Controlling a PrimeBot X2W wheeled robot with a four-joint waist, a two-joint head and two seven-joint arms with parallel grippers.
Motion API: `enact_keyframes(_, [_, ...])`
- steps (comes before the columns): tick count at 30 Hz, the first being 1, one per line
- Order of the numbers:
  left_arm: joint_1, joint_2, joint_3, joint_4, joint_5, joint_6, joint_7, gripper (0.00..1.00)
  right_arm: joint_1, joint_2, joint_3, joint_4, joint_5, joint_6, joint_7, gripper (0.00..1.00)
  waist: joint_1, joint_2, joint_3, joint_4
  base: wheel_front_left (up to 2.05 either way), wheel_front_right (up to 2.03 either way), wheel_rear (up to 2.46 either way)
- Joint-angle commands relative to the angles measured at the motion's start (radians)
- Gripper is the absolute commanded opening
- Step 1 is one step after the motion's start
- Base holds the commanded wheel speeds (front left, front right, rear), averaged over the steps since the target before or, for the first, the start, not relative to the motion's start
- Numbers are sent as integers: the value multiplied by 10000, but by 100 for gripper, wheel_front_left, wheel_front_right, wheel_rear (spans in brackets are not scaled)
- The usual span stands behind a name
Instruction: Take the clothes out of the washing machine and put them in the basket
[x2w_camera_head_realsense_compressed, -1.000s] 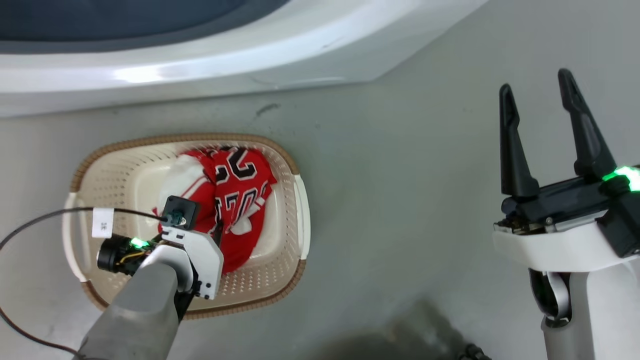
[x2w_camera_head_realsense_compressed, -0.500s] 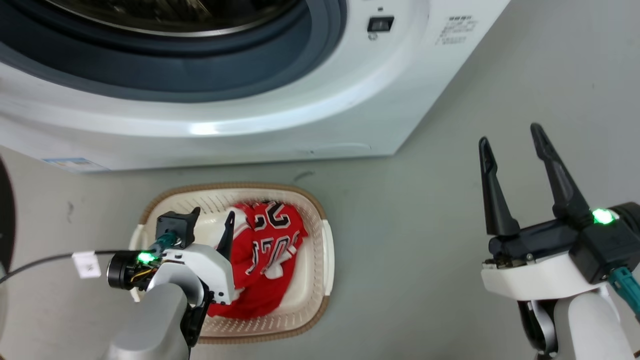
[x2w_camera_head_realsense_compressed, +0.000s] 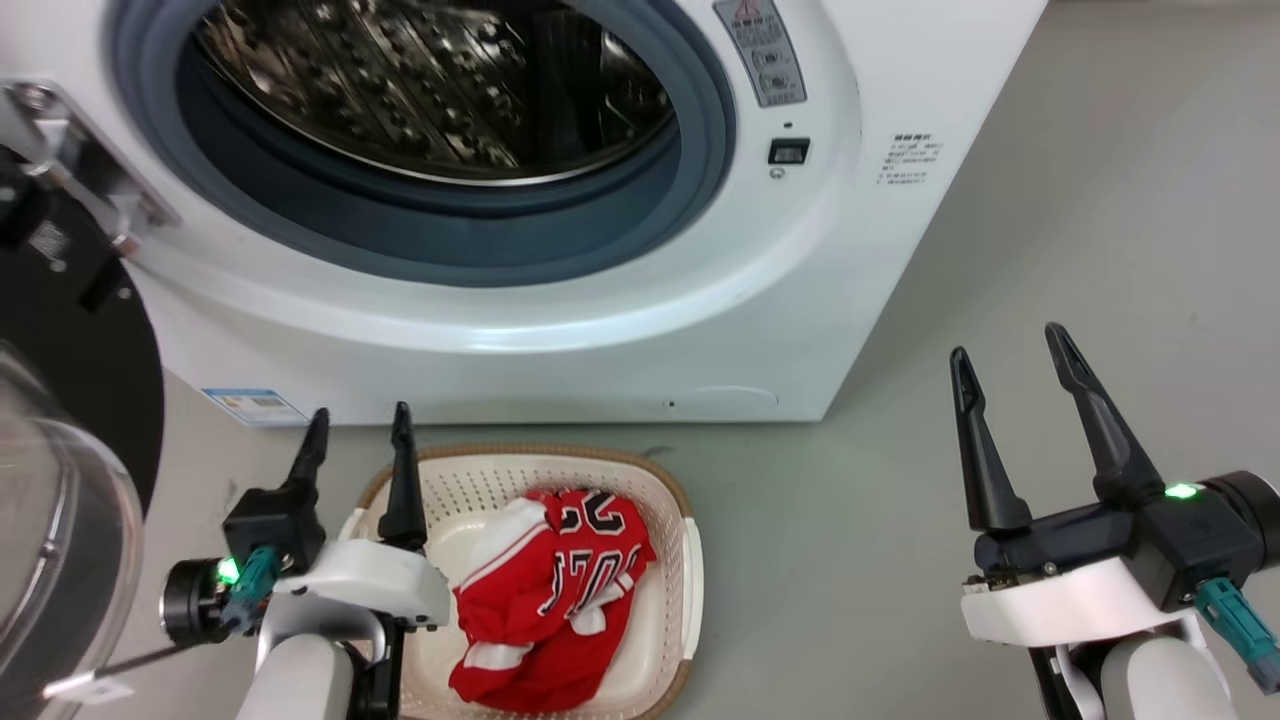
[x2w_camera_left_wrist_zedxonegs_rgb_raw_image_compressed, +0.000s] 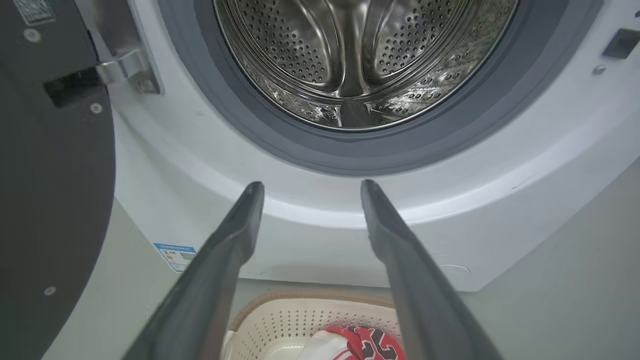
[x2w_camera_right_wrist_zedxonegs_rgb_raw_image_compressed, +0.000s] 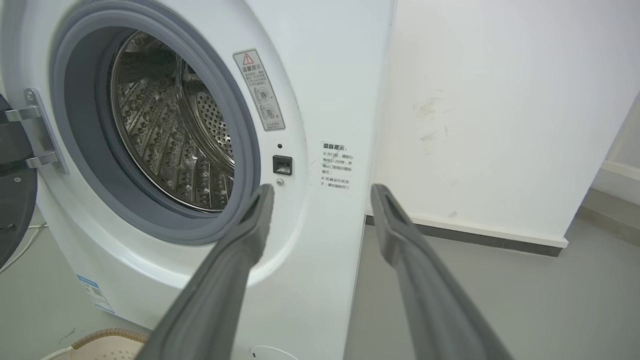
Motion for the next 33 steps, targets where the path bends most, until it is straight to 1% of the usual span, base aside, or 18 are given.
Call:
enact_keyframes(1, [203,-122,196,-284,223,-48,-27,100,121,8,-35,34,12,-7,-19,100,3,-1,-287,101,0,0,0])
enact_keyframes(6, [949,-633,1042,-1587,998,-125,-27,100,417,8,-77,110,65,-7,-19,100,3,-1,-800,96,0,0,0])
enact_keyframes(10, [1470,-889,1412,-2351,1434,-179,-27,100,716,8,-99,125,97,-7,-19,100,3,-1,-1144,87,0,0,0])
enact_keyframes(15, [1999,-995,1460,-2751,1811,-241,-27,100,1039,8,-111,164,204,-7,-19,100,3,-1,-1543,82,0,0,0])
enact_keyframes(22, [2552,-1064,1338,-3110,2154,-105,-27,100,1425,8,-140,239,405,-7,-19,100,3,-1,-2027,60,0,0,0])
enact_keyframes(33, [3014,-1082,1179,-3126,2108,15,-28,100,1698,8,-198,303,541,-7,-19,100,3,-1,-2414,34,0,0,0])
